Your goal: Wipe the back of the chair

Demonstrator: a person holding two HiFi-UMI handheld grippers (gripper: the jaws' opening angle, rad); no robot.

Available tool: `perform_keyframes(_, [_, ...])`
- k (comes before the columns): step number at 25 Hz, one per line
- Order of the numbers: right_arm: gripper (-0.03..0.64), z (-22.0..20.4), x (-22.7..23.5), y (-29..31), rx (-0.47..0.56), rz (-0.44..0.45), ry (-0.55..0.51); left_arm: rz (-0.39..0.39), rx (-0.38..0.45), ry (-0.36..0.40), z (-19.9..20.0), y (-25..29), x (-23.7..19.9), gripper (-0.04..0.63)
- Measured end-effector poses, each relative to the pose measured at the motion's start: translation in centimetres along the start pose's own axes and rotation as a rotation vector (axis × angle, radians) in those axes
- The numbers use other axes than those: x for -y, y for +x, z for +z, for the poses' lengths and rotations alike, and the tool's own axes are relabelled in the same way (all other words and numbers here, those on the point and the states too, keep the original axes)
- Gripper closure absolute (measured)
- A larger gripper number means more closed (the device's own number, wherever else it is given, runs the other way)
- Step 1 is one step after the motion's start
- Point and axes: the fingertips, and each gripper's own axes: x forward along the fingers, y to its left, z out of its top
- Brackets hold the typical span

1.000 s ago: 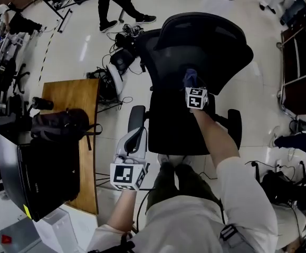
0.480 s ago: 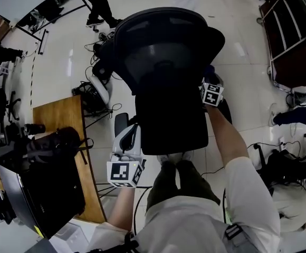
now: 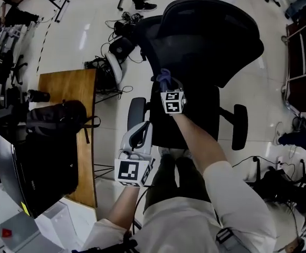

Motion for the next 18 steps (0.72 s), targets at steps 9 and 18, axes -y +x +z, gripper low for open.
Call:
perform_keyframes(9, [0.569, -2.1, -0.4, 5.3, -0.077, -0.01, -0.006, 0.068, -0.137, 0.008, -3.9, -1.6, -3.6, 0.529])
perform_keyframes(18, [0.569, -8.9, 24.3, -7.2, -0.136, -0.38, 0.163, -0.03, 0.042, 0.013, -1.5, 2.6, -0.5, 0.529])
